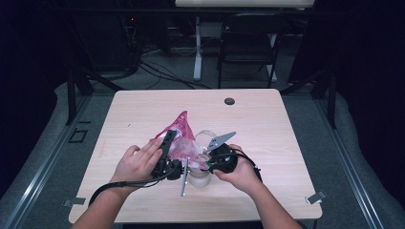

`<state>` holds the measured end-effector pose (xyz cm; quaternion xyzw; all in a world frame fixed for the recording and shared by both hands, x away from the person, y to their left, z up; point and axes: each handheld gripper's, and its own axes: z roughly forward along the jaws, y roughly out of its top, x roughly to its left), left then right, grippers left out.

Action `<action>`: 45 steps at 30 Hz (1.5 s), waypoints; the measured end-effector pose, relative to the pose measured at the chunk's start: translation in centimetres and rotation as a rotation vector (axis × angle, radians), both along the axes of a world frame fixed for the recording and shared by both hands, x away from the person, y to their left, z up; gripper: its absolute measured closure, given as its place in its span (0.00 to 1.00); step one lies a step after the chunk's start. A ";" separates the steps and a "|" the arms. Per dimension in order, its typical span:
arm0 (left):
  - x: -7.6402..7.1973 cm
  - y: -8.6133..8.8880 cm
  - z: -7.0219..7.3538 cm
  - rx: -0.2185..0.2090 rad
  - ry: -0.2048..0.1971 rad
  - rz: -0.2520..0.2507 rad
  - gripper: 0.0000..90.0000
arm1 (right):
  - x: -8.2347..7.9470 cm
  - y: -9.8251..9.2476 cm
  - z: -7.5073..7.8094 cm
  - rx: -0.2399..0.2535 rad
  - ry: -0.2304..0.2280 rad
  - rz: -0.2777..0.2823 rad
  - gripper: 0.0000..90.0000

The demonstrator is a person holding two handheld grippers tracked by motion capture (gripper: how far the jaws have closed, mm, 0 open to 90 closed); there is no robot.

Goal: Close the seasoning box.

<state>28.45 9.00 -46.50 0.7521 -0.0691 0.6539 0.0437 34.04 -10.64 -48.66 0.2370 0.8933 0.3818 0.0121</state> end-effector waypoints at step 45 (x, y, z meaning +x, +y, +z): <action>0.2 0.3 0.1 0.047 0.034 0.010 0.69 | 0.0 0.1 -0.2 -0.012 -0.005 -0.003 1.00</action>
